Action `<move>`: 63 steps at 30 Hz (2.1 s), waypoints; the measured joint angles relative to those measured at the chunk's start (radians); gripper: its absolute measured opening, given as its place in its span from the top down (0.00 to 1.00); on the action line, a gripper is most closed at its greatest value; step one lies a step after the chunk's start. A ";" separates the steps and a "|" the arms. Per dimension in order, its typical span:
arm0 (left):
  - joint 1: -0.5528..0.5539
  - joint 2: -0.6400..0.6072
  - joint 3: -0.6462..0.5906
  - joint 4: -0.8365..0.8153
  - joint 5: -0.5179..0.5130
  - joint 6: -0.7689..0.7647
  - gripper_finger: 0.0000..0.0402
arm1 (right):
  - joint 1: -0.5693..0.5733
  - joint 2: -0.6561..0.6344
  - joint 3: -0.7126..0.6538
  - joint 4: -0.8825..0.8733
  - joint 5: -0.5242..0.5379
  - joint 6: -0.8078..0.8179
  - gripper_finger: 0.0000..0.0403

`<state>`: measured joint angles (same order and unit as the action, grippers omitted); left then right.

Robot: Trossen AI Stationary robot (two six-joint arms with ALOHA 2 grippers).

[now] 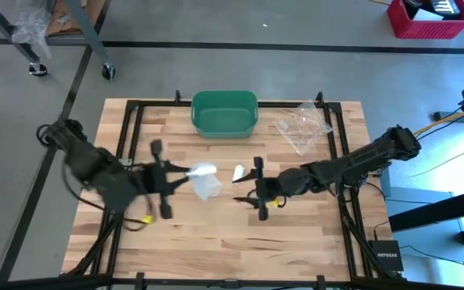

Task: Roll bandage
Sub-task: Roll the bottom white bandage

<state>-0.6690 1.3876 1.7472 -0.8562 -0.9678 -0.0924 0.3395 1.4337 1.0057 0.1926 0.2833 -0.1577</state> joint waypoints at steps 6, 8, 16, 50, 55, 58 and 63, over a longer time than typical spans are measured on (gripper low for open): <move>-0.021 -0.042 -0.266 0.240 0.006 0.035 0.89 | -0.022 0.000 -0.041 0.115 -0.005 0.019 0.44; -0.026 -0.073 -0.362 0.382 0.058 0.078 0.89 | -0.018 0.000 -0.037 0.135 0.006 0.020 0.44; -0.027 -0.181 -0.673 0.886 0.125 0.190 0.89 | -0.029 0.002 -0.018 0.185 0.028 0.021 0.44; -0.073 -0.184 -0.680 1.077 0.117 0.359 0.89 | -0.032 0.323 0.019 0.564 -0.189 0.153 0.33; -0.067 -0.184 -0.680 1.077 0.118 0.371 0.89 | -0.032 0.407 0.093 0.559 -0.146 0.152 0.33; -0.068 -0.176 -0.680 1.077 0.119 0.393 0.89 | -0.032 0.453 0.137 0.557 -0.075 0.150 0.34; -0.070 -0.176 -0.680 1.080 0.120 0.374 0.89 | -0.032 0.469 0.179 0.502 0.026 0.107 0.47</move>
<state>-0.7390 1.2118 1.0668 0.2237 -0.8474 0.2815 0.3076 1.9026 1.1851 0.6946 0.3089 -0.0511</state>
